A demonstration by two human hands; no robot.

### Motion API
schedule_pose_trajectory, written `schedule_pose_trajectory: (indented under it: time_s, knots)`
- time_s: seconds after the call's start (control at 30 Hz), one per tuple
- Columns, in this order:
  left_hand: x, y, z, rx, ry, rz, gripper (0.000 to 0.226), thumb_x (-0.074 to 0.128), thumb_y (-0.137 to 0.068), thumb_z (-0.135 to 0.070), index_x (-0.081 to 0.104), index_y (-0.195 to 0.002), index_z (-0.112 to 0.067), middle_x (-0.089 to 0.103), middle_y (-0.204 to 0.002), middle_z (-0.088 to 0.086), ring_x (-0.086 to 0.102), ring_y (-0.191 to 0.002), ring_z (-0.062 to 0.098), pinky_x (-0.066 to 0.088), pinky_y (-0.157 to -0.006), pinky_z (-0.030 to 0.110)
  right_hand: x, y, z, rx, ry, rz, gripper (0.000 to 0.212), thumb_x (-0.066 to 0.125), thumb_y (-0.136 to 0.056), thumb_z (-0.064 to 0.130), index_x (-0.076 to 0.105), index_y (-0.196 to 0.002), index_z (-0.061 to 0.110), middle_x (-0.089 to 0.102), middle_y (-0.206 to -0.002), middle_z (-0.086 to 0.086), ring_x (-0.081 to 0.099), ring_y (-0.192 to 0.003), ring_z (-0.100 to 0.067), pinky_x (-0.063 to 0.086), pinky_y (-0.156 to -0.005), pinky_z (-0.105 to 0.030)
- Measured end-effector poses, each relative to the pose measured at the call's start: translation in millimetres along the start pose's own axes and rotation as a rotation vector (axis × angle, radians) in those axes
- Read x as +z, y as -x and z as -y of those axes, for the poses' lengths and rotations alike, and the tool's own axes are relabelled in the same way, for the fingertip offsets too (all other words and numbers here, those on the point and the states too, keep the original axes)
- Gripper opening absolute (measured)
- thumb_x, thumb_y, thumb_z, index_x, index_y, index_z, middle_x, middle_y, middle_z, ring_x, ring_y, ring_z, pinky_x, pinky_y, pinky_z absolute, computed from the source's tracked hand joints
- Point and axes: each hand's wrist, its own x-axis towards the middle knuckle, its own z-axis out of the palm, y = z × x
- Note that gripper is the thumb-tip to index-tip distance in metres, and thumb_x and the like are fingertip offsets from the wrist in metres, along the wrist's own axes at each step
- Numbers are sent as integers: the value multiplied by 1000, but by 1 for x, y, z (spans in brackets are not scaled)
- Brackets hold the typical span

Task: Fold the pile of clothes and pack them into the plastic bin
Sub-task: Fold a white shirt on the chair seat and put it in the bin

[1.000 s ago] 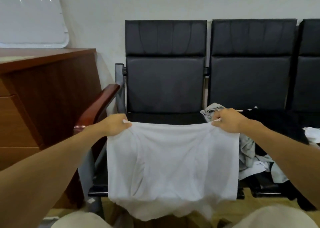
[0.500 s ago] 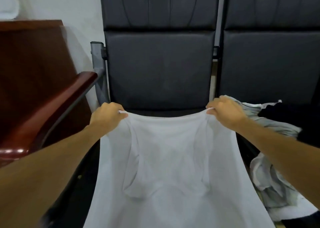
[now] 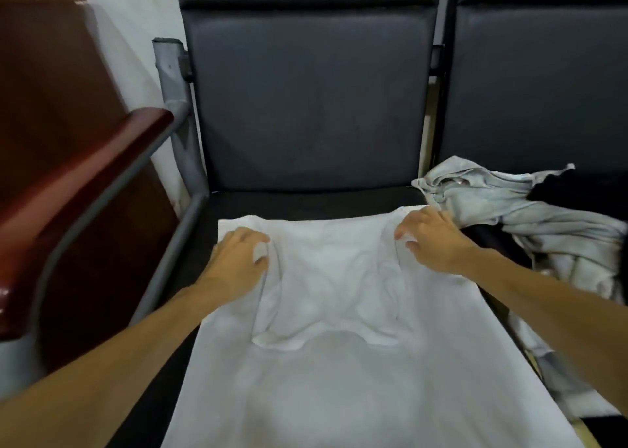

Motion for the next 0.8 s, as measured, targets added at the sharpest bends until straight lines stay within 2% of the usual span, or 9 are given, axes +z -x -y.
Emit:
schedule_pose_trajectory:
  time_s: [0.13, 0.23, 0.33, 0.4, 0.47, 0.57, 0.67, 0.73, 0.8]
  knots:
    - [-5, 64, -12, 114, 61, 211, 29, 56, -95, -22, 55, -124, -27, 45, -132, -7, 43, -121, 12, 35, -103, 23, -10, 54, 17, -31, -175, 161, 23, 51, -96, 17, 61, -116, 25, 50, -126, 3, 39, -121, -16, 35, -102, -29]
    - [-14, 103, -25, 190, 109, 299, 22, 57, -95, -21, 60, -115, -30, 49, -120, -8, 49, -110, 8, 38, -95, 19, -17, 90, 38, -81, -213, 222, 18, 52, -97, 21, 65, -108, 17, 56, -107, 0, 52, -107, -20, 37, -86, -23]
    - [-15, 139, -41, 260, 115, 321, 19, 54, -95, -16, 63, -101, -32, 57, -108, -2, 56, -99, 12, 44, -87, 21, -24, 124, 59, -101, -273, 268, 24, 49, -99, 29, 67, -99, 14, 58, -90, 4, 53, -87, -15, 37, -74, -23]
    - [-14, 159, -47, 298, 88, 399, 23, 48, -98, -17, 64, -109, -29, 57, -115, -2, 55, -106, 14, 44, -95, 26, -30, 146, 71, -108, -318, 309, 24, 48, -99, 30, 67, -92, 16, 64, -86, 4, 57, -76, -11, 42, -68, -18]
    - [-16, 174, -51, 344, -1, 505, 30, 42, -101, -19, 58, -126, -26, 51, -129, -4, 48, -119, 14, 36, -105, 26, -38, 166, 82, -114, -315, 337, 21, 50, -99, 28, 66, -89, 18, 68, -85, 2, 60, -67, -7, 43, -64, -14]
    - [-20, 184, -54, 325, -80, 644, 45, 38, -103, -31, 33, -148, -27, 28, -153, -5, 27, -141, 15, 19, -117, 30, -49, 188, 92, -129, -232, 371, 24, 49, -99, 32, 68, -96, 16, 69, -88, 2, 64, -79, -14, 46, -74, -22]
    - [-13, 188, -55, 306, -219, 749, 61, 28, -102, -46, 2, -154, -27, -5, -162, -5, -1, -149, 15, 3, -120, 33, -59, 198, 102, -139, -105, 456, 42, 39, -99, 51, 65, -117, 23, 67, -114, 2, 58, -106, -19, 43, -93, -30]
    - [-5, 186, -56, 292, -244, 772, 65, 24, -102, -49, -9, -153, -27, -15, -160, -5, -8, -148, 16, 0, -119, 34, -64, 200, 107, -127, -130, 557, 53, 27, -98, 58, 48, -139, 31, 50, -143, 6, 44, -130, -19, 31, -110, -31]
    - [2, 178, -57, 268, -241, 744, 66, 22, -102, -50, -14, -152, -27, -17, -160, -2, -8, -148, 17, -1, -119, 34, -60, 201, 109, -116, -162, 656, 64, 19, -96, 64, 23, -152, 33, 24, -158, 9, 22, -145, -18, 14, -119, -33]
